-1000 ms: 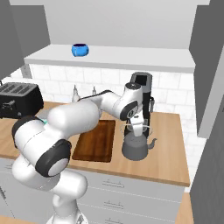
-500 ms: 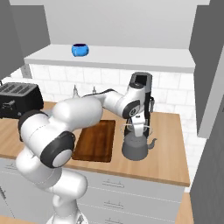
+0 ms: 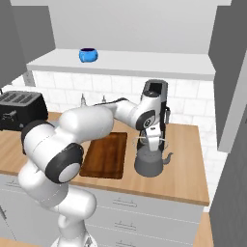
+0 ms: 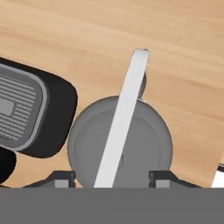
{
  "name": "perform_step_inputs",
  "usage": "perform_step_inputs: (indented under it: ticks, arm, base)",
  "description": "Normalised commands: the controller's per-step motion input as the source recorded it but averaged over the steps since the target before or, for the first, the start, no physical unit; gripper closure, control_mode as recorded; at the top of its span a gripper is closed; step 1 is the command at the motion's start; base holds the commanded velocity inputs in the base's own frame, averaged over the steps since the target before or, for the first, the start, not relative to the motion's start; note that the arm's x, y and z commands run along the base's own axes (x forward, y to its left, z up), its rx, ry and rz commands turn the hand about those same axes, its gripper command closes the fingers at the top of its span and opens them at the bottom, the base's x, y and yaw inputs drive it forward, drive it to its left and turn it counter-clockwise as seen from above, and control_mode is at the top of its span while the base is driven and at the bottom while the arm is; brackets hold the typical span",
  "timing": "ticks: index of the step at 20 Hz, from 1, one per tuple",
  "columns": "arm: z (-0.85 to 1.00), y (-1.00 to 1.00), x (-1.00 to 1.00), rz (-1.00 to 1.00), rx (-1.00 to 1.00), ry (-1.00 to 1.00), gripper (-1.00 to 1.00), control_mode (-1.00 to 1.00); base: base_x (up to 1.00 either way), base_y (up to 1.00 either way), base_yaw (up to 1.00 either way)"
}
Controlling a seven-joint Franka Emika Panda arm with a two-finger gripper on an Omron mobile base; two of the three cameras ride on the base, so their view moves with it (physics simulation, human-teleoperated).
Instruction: Pick the kettle from the counter and place it on the tray. Then pick the mug from the cabinet and place it on the tray. Then close the cabinet doors.
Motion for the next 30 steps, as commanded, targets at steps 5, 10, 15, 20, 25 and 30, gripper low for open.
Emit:
perform_step_inputs:
  ticks: [5, 10, 15, 20, 25, 30]
  arm:
    - [-0.04, 0.02, -0.14, 0.00, 0.00, 0.00, 1.00, -1.00]
    - [0.21, 0.05, -0.25, -0.01, 0.00, 0.00, 1.00, -1.00]
    - [0.73, 0.15, -0.31, 0.00, 0.00, 0.00, 1.00, -1.00]
    - [0.61, 0.49, -0.06, 0.00, -0.01, 0.00, 1.00, -1.00]
    - [0.27, 0.82, 0.00, 0.00, -0.07, 0.00, 1.00, -1.00]
    - [0.01, 0.95, 0.00, 0.02, -0.06, 0.05, 1.00, -1.00]
  base:
    - [0.00, 0.00, 0.00]
    - [0.00, 0.00, 0.00]
    - [0.00, 0.00, 0.00]
    - [0.00, 0.00, 0.00]
    - [0.00, 0.00, 0.00]
    - [0.00, 0.00, 0.00]
